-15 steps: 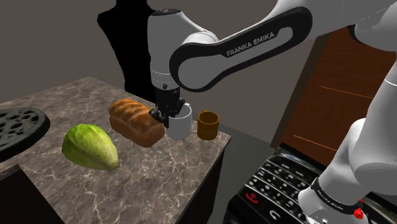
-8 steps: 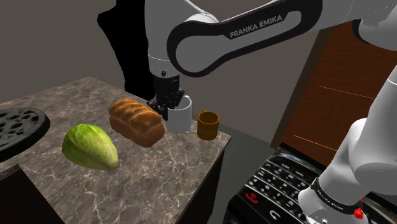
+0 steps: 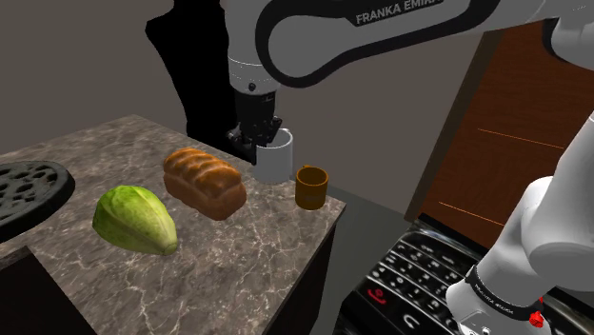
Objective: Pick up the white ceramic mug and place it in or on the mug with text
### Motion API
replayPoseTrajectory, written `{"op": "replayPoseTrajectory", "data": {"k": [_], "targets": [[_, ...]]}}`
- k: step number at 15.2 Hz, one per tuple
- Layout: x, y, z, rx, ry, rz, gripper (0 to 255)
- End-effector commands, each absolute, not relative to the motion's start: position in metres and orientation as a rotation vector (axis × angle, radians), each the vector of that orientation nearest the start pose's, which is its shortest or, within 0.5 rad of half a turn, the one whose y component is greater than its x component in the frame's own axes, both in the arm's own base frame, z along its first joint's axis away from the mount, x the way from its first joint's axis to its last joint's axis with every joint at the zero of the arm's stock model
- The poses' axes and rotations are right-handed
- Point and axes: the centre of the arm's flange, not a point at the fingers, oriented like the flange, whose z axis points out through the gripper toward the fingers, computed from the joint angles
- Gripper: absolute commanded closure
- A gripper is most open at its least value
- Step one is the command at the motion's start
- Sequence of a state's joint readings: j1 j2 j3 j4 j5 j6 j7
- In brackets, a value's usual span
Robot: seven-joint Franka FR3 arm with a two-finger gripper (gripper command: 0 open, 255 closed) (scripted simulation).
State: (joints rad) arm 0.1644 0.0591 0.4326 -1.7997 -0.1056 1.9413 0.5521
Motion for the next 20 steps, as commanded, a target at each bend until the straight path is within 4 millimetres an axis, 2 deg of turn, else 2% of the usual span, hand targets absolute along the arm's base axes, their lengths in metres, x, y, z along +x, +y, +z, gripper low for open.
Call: {"op": "replayPoseTrajectory", "data": {"k": [1,12,20], "targets": [[0.495,0.299,0.522,-3.149,-0.123,-0.181,255],[0.504,0.155,0.540,-3.149,-0.123,-0.181,255],[0.504,0.155,0.497,-3.149,-0.123,-0.181,255]]}}
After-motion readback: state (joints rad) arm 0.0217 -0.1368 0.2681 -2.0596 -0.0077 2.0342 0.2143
